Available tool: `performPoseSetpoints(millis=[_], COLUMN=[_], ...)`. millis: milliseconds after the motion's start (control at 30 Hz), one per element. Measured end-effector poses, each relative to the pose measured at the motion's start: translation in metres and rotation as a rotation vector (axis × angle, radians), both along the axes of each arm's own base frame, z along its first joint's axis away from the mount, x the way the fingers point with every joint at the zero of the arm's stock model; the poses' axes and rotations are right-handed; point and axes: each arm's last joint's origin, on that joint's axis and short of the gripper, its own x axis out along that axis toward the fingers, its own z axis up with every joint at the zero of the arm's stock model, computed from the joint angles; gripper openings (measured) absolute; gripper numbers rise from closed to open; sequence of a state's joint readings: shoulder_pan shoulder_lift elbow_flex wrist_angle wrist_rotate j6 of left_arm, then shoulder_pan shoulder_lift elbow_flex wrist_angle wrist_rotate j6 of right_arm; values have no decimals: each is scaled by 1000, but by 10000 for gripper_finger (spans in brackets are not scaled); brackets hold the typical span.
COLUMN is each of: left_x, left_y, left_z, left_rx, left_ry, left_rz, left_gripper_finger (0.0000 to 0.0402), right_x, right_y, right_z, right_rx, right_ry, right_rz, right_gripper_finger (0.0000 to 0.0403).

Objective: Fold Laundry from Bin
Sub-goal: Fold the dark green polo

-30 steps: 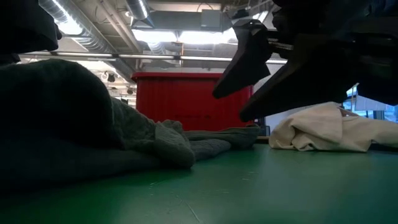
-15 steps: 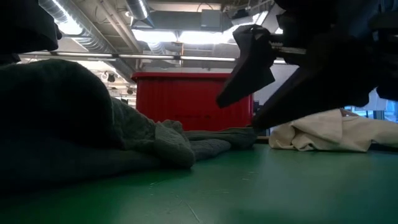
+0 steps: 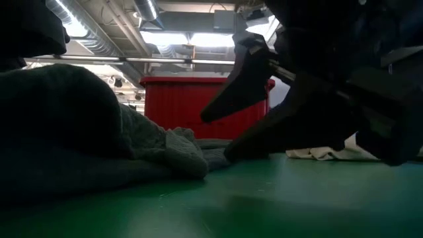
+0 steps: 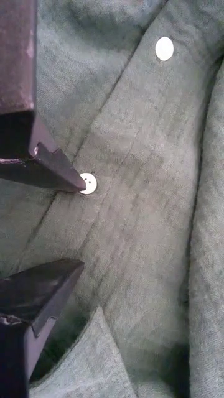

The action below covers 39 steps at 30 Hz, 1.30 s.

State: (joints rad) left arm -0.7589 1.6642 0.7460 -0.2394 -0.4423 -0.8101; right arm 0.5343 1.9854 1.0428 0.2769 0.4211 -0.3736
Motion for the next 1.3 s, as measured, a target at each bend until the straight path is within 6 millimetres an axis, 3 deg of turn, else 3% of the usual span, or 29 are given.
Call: performPoseSetpoints(millis=[267,600,767,1133,1300], left_x=[0,0,0,0,0], left_y=[0,0,0,0,0], left_z=[0,0,0,0,0], left_rx=[-1,-6,-7,-7,-8], left_ry=[-1,2,2,3,3], left_rz=[0,-3,-4,-4,-4], left_gripper_finger=[190,190,190,190,190], right_x=[7,16,17,17,19], right_y=[2,-15,-16,-15,-15], right_z=[-12,-20,-20,-20,-16], right_rx=[37,99,100,95,78], right_ry=[-51,-33,-38,-41,-65], right_rz=[0,-79,-82,-77,-77], right_gripper_finger=[273,265,205,16,18])
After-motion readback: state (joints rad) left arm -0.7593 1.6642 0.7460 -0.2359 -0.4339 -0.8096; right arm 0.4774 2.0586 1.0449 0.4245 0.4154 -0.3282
